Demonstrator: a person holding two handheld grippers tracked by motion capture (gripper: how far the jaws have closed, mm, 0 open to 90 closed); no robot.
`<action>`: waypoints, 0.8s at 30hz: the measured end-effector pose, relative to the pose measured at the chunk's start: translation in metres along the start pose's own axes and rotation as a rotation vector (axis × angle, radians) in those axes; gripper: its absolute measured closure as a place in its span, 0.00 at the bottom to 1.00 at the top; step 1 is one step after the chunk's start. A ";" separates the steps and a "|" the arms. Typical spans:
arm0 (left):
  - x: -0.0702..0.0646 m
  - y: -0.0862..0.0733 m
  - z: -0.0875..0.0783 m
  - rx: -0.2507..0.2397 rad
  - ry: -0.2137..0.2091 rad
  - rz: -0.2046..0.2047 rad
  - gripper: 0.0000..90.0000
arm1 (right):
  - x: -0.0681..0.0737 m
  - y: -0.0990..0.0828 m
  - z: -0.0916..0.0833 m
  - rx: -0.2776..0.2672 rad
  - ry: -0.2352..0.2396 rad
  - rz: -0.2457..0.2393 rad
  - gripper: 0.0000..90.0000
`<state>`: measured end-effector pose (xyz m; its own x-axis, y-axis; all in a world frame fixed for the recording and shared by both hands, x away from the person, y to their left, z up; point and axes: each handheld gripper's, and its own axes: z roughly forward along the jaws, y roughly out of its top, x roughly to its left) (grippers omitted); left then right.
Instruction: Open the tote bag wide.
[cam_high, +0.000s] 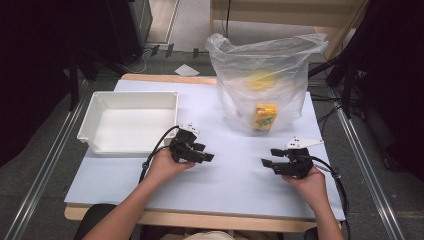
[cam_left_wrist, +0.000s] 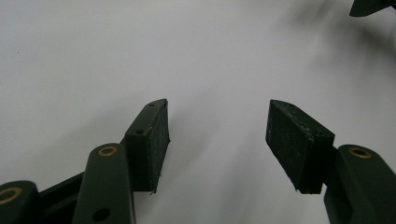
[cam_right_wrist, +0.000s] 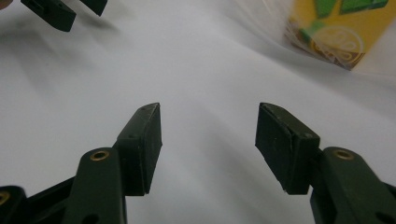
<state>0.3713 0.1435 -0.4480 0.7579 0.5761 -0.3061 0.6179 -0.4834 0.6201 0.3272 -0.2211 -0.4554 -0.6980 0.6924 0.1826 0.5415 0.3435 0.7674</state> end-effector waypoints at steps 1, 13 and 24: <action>0.000 0.000 0.000 0.001 0.002 0.002 0.44 | 0.000 0.000 0.000 0.002 0.001 -0.001 0.47; -0.004 0.005 0.006 0.026 0.031 0.019 0.52 | 0.000 -0.004 -0.006 -0.001 -0.015 0.020 0.48; -0.008 0.015 -0.003 0.000 0.043 0.020 0.54 | -0.004 -0.005 -0.015 -0.005 -0.020 0.029 0.50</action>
<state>0.3742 0.1331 -0.4342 0.7602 0.5942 -0.2627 0.6029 -0.4947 0.6259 0.3203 -0.2353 -0.4511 -0.6727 0.7144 0.1927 0.5591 0.3202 0.7647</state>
